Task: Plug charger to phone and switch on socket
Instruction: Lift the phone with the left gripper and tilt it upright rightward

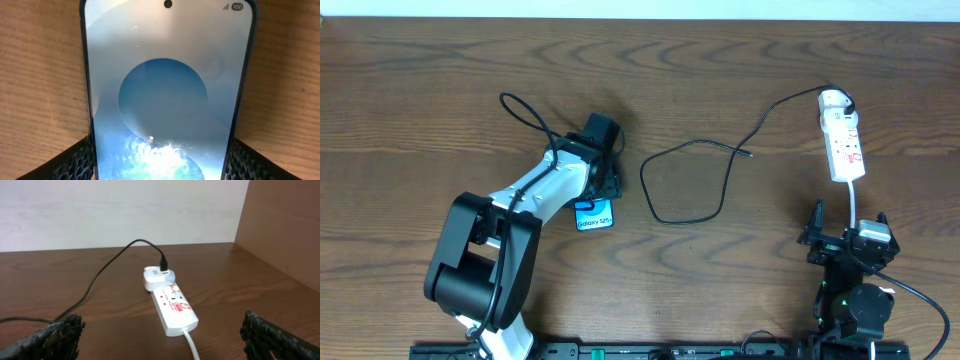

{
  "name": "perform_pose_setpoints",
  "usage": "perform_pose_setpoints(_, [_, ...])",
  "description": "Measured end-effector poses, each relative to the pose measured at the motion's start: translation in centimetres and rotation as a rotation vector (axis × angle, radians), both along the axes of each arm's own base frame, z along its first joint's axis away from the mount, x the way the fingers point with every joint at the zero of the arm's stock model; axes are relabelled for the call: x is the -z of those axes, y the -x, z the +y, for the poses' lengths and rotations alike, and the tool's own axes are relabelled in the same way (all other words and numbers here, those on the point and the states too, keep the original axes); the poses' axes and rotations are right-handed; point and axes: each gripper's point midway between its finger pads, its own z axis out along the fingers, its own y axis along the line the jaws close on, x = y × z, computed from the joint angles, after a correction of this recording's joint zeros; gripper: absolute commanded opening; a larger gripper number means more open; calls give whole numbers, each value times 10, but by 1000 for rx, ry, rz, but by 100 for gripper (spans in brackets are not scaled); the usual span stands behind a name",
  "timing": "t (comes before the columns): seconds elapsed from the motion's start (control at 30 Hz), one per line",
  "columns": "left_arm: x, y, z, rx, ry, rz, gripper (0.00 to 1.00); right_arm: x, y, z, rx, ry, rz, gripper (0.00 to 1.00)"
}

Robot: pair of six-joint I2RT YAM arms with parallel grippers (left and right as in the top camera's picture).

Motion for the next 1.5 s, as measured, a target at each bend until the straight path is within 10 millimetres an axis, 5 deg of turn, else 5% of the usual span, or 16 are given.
perform_pose_setpoints(0.33, [-6, 4, -11, 9, 67, 15, 70, 0, 0, 0, 0, 0, 0, 99])
perform_pose_setpoints(0.97, [-59, 17, -62, 66, 394, 13, 69, 0, 0, 0, 0, 0, 0, 99])
perform_pose_setpoints(1.5, [-92, 42, -107, -4, 719, 176, 69, 0, 0, 0, 0, 0, 0, 99])
